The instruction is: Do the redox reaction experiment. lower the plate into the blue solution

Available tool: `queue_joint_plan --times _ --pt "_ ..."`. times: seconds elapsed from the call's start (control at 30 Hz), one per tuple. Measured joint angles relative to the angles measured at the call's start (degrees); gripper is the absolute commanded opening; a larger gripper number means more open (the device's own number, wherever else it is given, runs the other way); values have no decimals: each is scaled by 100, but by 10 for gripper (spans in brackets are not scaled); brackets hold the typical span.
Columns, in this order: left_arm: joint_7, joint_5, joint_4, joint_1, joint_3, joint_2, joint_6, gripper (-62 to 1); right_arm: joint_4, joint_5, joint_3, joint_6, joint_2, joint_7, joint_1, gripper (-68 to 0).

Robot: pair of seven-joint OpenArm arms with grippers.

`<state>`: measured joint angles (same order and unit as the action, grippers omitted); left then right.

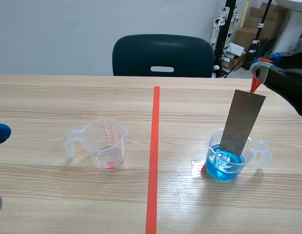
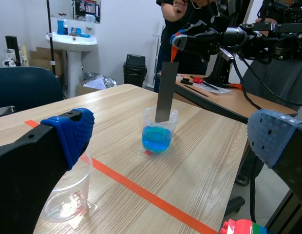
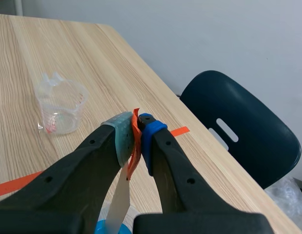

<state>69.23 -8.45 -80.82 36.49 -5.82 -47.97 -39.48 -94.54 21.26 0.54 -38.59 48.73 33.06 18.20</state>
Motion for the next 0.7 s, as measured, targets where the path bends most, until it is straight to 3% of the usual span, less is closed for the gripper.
queue_joint_plan --times 0.23,0.57,0.7 --pt "-2 -15 0 0 0 0 0 14 286 -367 278 4 -258 24 -219 -671" --pt "-11 -17 0 0 0 0 0 14 837 -920 601 9 -431 625 -435 -671" --pt "-15 -17 0 0 0 0 0 14 1010 -1034 730 308 -431 859 -435 -671"
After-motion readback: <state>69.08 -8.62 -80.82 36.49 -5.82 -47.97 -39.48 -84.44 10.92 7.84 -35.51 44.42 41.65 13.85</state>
